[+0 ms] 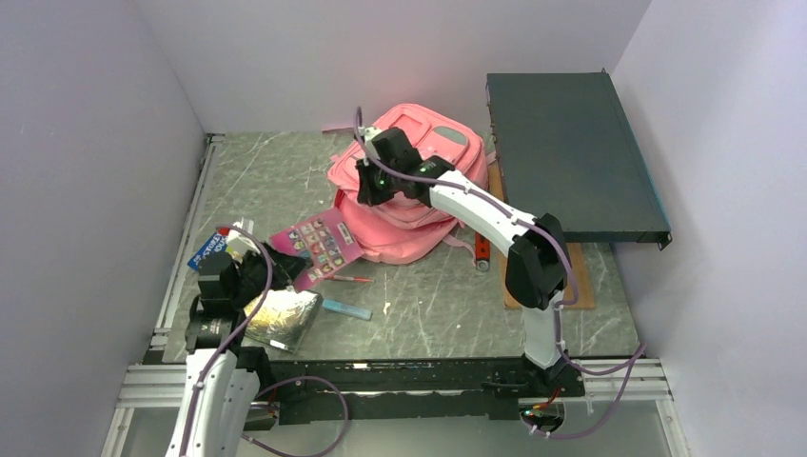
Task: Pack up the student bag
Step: Place the book in the student bag.
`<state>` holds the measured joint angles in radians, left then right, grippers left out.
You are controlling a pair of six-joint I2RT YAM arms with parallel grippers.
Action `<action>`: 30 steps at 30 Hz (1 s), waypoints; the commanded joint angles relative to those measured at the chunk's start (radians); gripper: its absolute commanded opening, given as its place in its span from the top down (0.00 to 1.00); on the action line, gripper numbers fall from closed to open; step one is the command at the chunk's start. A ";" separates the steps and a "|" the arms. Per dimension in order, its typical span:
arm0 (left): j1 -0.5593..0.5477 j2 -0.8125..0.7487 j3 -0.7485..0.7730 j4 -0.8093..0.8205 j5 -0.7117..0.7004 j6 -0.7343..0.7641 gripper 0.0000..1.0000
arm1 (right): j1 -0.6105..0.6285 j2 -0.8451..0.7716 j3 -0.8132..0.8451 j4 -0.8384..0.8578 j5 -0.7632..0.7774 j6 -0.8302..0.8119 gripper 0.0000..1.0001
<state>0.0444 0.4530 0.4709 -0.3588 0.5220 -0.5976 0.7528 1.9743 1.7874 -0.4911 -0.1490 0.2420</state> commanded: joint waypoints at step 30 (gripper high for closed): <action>-0.328 1.054 0.148 1.252 -0.200 -0.846 1.00 | -0.057 -0.100 0.185 0.096 -0.210 0.204 1.00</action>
<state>-0.2157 1.3788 0.5297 0.6537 0.4603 -1.3769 0.6918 1.9484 1.8954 -0.4808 -0.2966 0.4370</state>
